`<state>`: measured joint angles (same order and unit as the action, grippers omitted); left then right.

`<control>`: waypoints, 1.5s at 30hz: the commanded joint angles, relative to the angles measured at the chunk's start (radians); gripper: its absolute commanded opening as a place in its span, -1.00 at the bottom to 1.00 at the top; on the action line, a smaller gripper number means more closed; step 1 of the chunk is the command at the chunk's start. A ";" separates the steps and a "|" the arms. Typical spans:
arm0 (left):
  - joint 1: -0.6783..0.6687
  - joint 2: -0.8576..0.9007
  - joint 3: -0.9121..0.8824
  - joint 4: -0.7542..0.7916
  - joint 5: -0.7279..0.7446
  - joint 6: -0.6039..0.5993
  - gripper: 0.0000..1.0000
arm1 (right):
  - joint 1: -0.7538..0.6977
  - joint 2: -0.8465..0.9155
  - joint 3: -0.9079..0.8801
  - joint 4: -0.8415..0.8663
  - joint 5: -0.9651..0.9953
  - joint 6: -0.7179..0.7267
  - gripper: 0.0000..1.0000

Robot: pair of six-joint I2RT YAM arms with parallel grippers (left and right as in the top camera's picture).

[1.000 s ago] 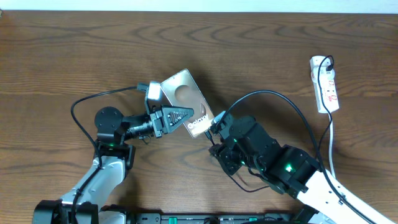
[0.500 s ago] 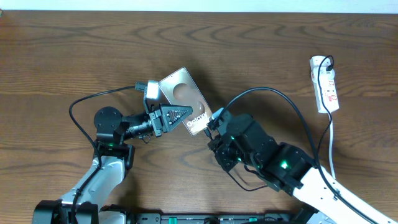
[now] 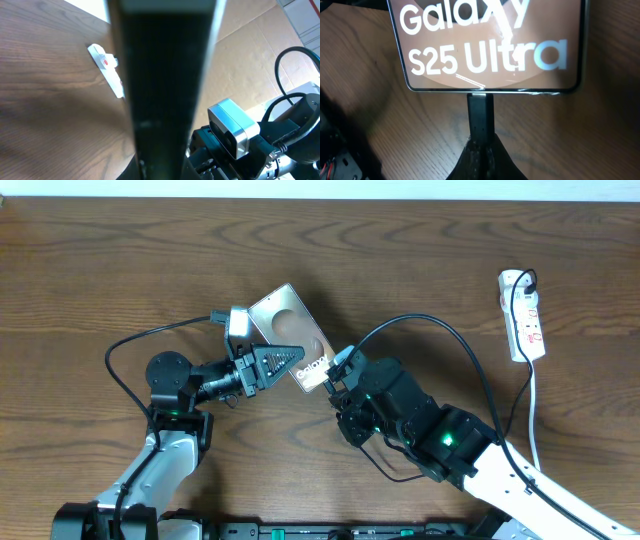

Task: Plug charger to phone and switch on socket
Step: 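Open the right gripper and pull the right arm back right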

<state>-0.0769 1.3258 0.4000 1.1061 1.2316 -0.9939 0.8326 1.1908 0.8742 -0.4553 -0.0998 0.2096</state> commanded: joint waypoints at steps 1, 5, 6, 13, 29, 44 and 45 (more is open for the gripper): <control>-0.054 -0.006 0.002 0.003 0.178 0.051 -0.86 | -0.006 -0.007 0.031 0.081 0.003 -0.028 -0.97; -0.084 -0.006 0.002 0.003 0.203 0.064 -0.86 | -0.006 -0.007 0.037 0.085 0.002 -0.070 -0.98; -0.086 -0.006 0.002 0.003 0.210 0.067 -0.85 | -0.006 -0.007 0.037 0.086 -0.005 -0.076 -0.98; -0.086 -0.006 0.002 -0.016 0.283 0.074 -0.86 | -0.006 -0.025 0.046 0.081 -0.011 -0.104 -0.98; -0.086 -0.006 0.002 -0.027 0.186 0.073 -0.85 | -0.006 -0.112 0.048 -0.015 -0.004 -0.113 -0.30; -0.089 -0.005 0.026 -0.198 -0.025 0.049 -0.86 | -0.008 -0.346 0.090 -0.258 0.267 -0.109 0.61; -0.094 -0.003 0.037 -0.224 -0.036 0.063 -0.86 | -0.008 -0.392 0.093 -0.281 0.316 -0.099 0.75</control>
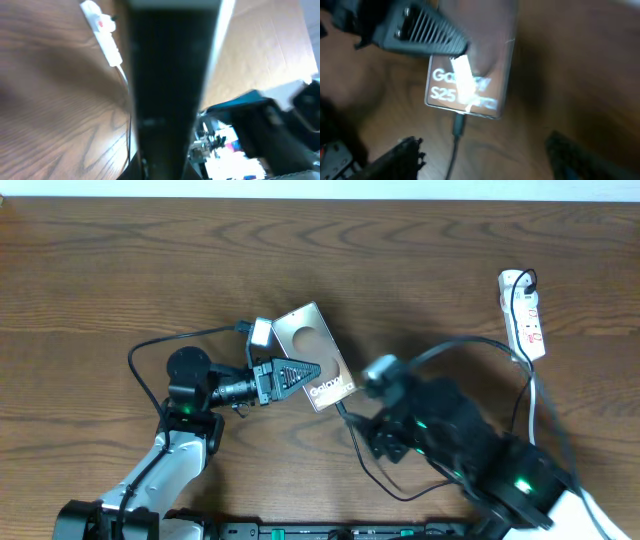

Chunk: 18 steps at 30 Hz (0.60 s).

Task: Plug charger to phone and switch on socket
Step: 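Open the right gripper and pull the right arm back right, then lay the plugged-in phone flat on the table with the left gripper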

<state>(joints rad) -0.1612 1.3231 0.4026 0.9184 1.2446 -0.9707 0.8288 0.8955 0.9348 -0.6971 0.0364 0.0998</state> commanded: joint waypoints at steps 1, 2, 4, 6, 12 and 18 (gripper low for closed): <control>-0.016 0.003 0.045 -0.055 -0.059 0.048 -0.86 | -0.004 -0.123 0.032 -0.048 0.211 0.024 0.77; -0.029 0.013 0.061 -0.072 -0.067 0.062 -0.86 | -0.004 -0.158 0.032 -0.056 0.254 0.043 0.82; -0.068 0.049 0.108 -0.119 -0.082 0.092 -0.86 | -0.004 -0.228 0.032 -0.067 0.319 0.068 0.90; -0.116 0.117 0.175 -0.157 -0.083 0.124 -0.85 | -0.004 -0.281 0.032 -0.085 0.332 0.069 0.94; -0.196 0.370 0.378 -0.208 -0.041 0.166 -0.86 | -0.005 -0.305 0.032 -0.160 0.336 0.084 0.99; -0.244 0.586 0.584 -0.286 -0.019 0.186 -0.86 | -0.005 -0.305 0.032 -0.205 0.359 0.106 0.99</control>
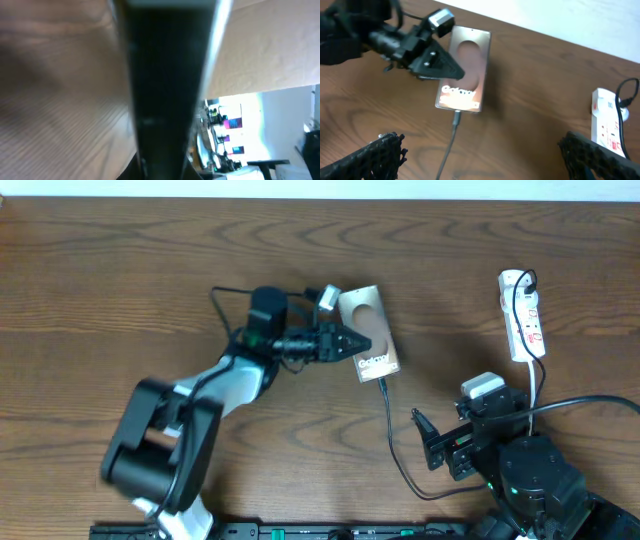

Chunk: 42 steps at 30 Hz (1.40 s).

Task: Plug charger to phone and switch on socket
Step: 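Lay the plugged-in phone flat on the table with the left gripper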

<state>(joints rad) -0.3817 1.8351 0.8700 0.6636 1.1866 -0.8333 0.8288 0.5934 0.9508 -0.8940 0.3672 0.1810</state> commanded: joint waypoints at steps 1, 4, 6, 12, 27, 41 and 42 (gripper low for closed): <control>-0.033 0.110 0.161 -0.068 0.035 0.071 -0.85 | -0.004 -0.003 0.016 -0.011 0.028 0.025 0.98; -0.061 0.187 0.275 -0.215 -0.029 0.129 -0.85 | -0.005 -0.003 0.016 -0.018 0.028 0.025 0.99; -0.087 0.233 0.367 -0.373 -0.138 0.193 -0.86 | -0.005 -0.003 0.016 -0.022 0.039 0.025 0.99; -0.144 0.341 0.573 -0.550 -0.215 0.280 -0.86 | -0.005 -0.003 0.016 -0.023 0.053 0.028 0.99; -0.095 0.428 0.641 -1.011 -0.016 0.708 -0.85 | -0.004 -0.003 0.016 -0.031 0.053 0.040 0.99; -0.084 0.434 0.605 -1.030 -0.075 0.717 -0.86 | -0.004 -0.003 0.016 -0.033 0.053 0.043 0.99; -0.084 0.434 0.595 -1.029 -0.080 0.717 -0.85 | -0.004 -0.003 0.016 -0.033 0.053 0.043 0.98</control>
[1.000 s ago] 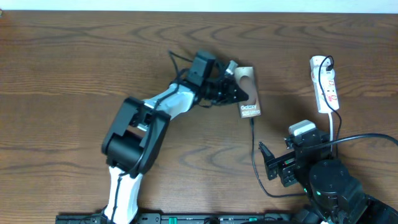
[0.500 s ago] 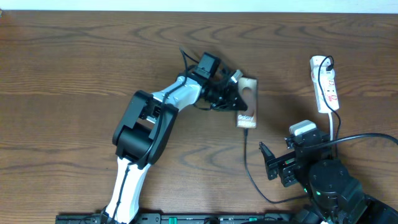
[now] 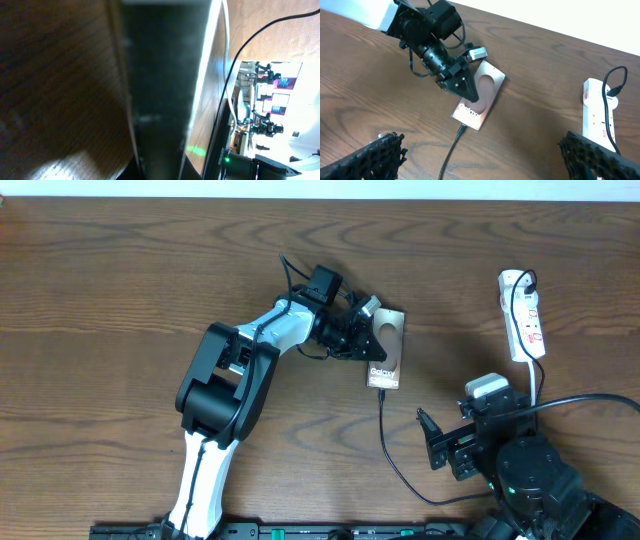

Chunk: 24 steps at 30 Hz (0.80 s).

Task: Plug charger to phone and switch on socket
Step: 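Lay the plugged-in phone flat on the table with the left gripper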

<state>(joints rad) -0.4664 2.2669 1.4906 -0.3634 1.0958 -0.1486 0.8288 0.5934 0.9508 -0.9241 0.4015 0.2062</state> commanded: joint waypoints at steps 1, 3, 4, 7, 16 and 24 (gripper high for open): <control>0.001 0.002 -0.033 -0.002 0.010 0.032 -0.86 | -0.004 -0.003 0.016 -0.003 0.019 0.018 0.98; 0.001 0.002 -0.054 -0.002 0.010 0.032 -0.86 | -0.004 -0.003 0.016 -0.003 0.019 0.018 0.99; 0.001 0.002 -0.061 -0.001 0.008 0.032 -0.86 | -0.004 -0.003 0.016 -0.003 0.019 0.018 0.99; 0.000 0.002 -0.082 -0.003 -0.064 0.032 -0.85 | -0.004 -0.003 0.016 -0.002 0.019 0.018 0.98; 0.000 0.002 -0.096 -0.008 -0.207 0.032 -0.82 | -0.004 -0.002 0.016 -0.003 0.019 0.018 0.99; -0.003 0.002 -0.096 -0.022 -0.298 0.013 -0.46 | -0.004 -0.002 0.016 -0.003 0.019 0.018 0.99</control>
<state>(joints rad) -0.4717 2.2555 1.4174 -0.3782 0.9920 -0.1570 0.8288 0.5934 0.9508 -0.9241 0.4015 0.2089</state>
